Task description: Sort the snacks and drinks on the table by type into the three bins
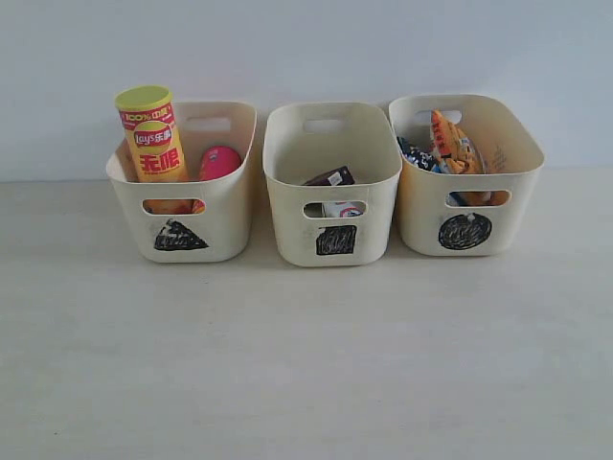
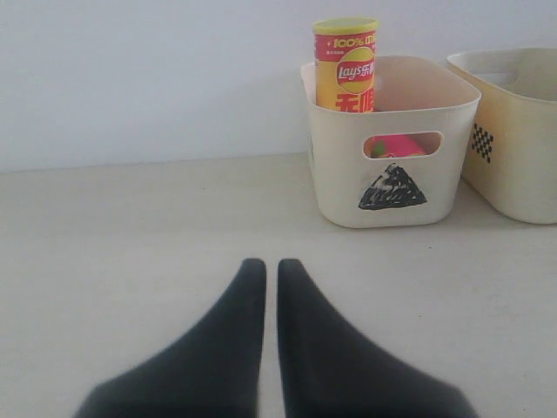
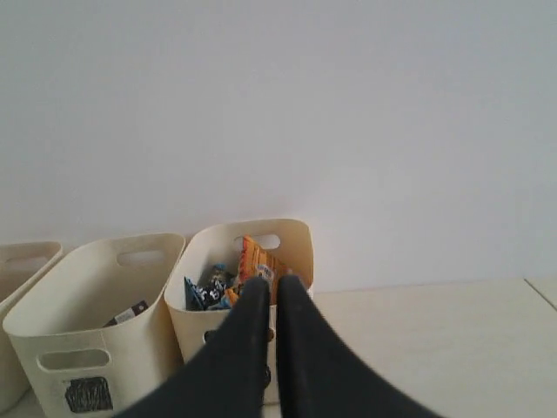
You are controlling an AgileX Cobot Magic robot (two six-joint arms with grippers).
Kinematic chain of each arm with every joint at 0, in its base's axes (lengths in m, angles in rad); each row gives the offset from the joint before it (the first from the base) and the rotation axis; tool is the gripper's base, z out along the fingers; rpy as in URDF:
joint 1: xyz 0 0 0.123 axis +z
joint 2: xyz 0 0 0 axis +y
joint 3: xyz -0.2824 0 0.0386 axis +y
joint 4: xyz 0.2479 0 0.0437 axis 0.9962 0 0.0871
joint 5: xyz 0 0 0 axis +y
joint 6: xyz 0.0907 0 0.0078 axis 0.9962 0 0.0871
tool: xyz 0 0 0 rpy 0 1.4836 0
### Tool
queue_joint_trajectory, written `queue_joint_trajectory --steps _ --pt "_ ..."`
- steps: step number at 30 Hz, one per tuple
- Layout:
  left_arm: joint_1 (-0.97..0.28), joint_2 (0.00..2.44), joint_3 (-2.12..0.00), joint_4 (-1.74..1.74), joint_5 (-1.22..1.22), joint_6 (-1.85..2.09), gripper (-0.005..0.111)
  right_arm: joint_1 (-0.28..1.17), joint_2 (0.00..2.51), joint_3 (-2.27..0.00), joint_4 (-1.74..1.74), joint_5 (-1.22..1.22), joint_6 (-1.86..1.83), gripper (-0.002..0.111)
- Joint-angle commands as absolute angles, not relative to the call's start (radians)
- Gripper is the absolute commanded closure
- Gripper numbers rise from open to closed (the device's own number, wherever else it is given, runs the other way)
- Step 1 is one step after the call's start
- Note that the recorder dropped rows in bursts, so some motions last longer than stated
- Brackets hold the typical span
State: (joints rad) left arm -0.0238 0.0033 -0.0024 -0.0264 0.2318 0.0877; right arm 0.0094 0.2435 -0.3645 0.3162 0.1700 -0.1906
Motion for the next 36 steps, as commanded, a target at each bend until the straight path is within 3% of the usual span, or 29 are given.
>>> queue_joint_trajectory --steps 1,13,22,36 --pt "-0.021 0.000 0.000 -0.027 0.225 0.091 0.102 0.010 0.232 -0.361 0.230 0.274 -0.198 0.107" --pt "-0.021 0.000 0.000 -0.027 0.225 0.089 0.102 0.010 0.076 -0.287 -0.127 0.379 -0.006 0.107" --pt "-0.021 0.000 0.000 -0.027 0.225 0.089 0.102 0.010 0.000 -0.002 -0.125 0.203 0.196 0.107" --pt "-0.021 0.000 0.000 -0.027 0.225 0.091 0.102 0.010 0.000 0.000 -0.046 0.321 0.073 0.107"
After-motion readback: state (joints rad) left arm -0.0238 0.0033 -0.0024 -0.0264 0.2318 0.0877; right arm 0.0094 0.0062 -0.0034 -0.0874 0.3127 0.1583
